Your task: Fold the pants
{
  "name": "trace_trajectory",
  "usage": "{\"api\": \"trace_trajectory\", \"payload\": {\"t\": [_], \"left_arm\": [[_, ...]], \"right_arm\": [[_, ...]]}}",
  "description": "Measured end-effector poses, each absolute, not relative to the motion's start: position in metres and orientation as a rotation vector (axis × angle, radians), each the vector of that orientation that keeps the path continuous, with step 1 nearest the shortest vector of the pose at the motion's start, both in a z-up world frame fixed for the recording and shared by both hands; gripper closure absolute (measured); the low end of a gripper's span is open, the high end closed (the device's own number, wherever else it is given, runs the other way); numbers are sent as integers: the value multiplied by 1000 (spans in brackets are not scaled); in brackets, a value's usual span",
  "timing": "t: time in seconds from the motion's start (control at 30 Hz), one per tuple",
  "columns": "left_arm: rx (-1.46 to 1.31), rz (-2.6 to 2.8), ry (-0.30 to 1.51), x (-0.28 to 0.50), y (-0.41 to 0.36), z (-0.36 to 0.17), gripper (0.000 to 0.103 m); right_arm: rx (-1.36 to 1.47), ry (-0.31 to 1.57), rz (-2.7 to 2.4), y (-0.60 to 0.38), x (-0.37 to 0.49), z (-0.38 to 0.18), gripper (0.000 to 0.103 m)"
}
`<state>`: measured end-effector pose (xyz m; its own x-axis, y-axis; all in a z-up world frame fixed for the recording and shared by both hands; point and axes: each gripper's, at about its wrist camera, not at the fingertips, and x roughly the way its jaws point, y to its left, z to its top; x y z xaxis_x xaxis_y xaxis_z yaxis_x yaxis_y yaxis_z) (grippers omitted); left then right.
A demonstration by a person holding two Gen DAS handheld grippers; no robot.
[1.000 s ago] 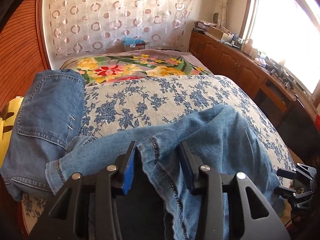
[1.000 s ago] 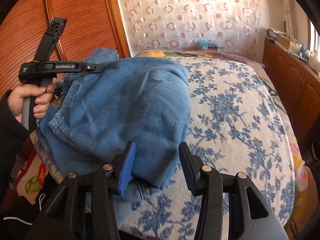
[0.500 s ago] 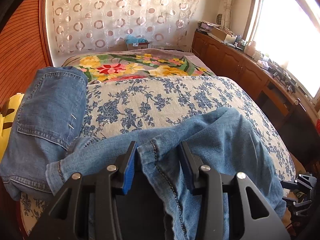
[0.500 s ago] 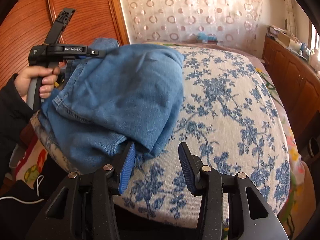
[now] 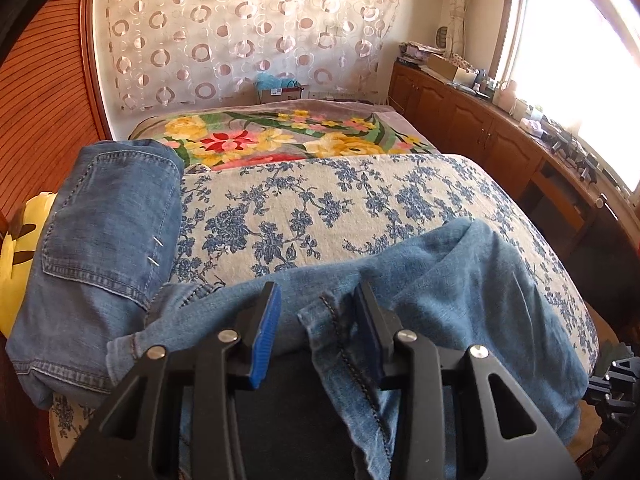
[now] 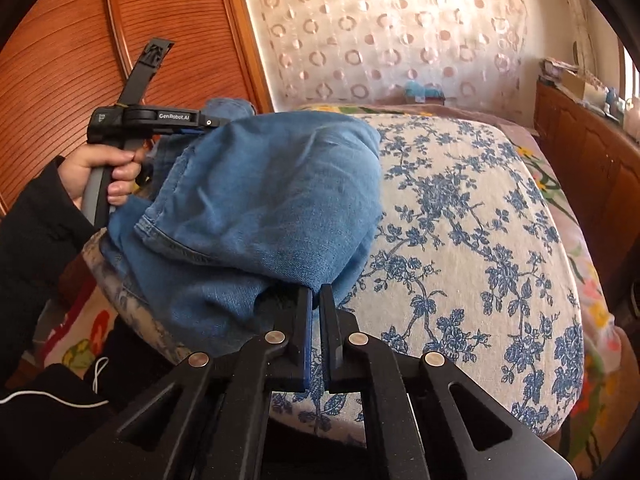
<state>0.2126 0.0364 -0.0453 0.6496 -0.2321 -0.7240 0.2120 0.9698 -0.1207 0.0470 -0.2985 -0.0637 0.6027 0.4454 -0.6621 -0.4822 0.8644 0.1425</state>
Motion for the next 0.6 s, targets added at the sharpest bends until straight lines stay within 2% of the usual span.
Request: {"api": "trace_trajectory", "payload": {"t": [0.43, 0.5, 0.6], "left_arm": [[37, -259, 825, 202, 28, -56, 67], [32, -270, 819, 201, 29, -53, 88], [-17, -286, 772, 190, 39, -38, 94]], "right_arm": [[-59, 778, 505, -302, 55, -78, 102], [-64, 776, 503, -302, 55, -78, 102], [-69, 774, 504, -302, 56, -79, 102]]}}
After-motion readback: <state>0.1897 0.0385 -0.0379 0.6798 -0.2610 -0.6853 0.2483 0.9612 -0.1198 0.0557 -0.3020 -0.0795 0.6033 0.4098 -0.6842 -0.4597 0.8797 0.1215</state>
